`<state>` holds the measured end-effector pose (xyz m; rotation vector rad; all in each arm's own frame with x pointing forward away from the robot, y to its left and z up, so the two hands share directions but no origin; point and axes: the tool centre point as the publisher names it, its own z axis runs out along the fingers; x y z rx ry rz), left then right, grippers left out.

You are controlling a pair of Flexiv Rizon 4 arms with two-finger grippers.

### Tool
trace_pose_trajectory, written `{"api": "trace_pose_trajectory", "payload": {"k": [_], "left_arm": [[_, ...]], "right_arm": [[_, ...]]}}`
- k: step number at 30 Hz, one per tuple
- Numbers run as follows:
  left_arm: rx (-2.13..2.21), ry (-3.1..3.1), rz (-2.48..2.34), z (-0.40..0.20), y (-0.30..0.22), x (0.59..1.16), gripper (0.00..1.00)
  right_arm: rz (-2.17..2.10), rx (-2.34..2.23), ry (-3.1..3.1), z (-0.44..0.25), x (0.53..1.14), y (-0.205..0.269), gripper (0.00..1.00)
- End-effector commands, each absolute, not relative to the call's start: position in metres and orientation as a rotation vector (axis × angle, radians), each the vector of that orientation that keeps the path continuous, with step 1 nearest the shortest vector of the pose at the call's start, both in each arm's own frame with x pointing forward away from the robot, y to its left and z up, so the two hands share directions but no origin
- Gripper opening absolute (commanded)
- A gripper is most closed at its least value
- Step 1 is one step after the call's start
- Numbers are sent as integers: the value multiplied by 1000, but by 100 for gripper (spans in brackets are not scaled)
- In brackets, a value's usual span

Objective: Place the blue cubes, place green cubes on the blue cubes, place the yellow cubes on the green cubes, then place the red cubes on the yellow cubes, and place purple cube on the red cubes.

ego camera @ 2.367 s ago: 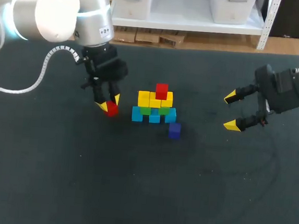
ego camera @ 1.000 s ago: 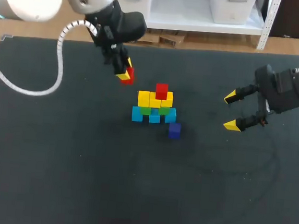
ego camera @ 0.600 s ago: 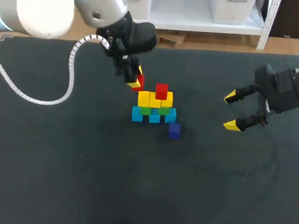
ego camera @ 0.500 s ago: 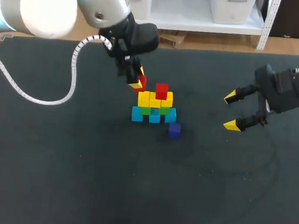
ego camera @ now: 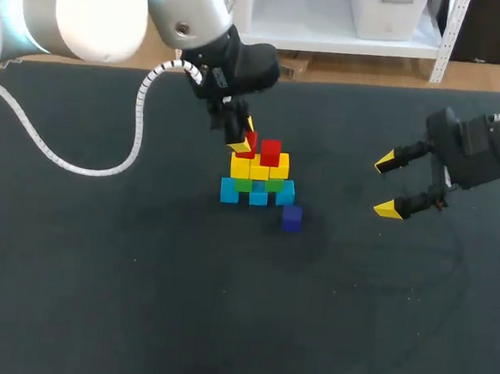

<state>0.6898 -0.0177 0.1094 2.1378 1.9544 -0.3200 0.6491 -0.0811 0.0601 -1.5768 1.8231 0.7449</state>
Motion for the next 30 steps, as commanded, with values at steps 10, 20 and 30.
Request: {"api": "trace_pose_trajectory", "payload": {"k": [10, 20, 30], "left_arm": [[2151, 1963, -338, 103, -23, 697, 0], [2147, 1978, -346, 100, -24, 699, 0], [2148, 1982, -354, 97, -24, 699, 0]], "right_arm": [[747, -1576, 1820, 59, 650, -81, 100], [747, -1576, 1820, 59, 650, -81, 100], [747, -1576, 1820, 59, 650, -81, 100]]}}
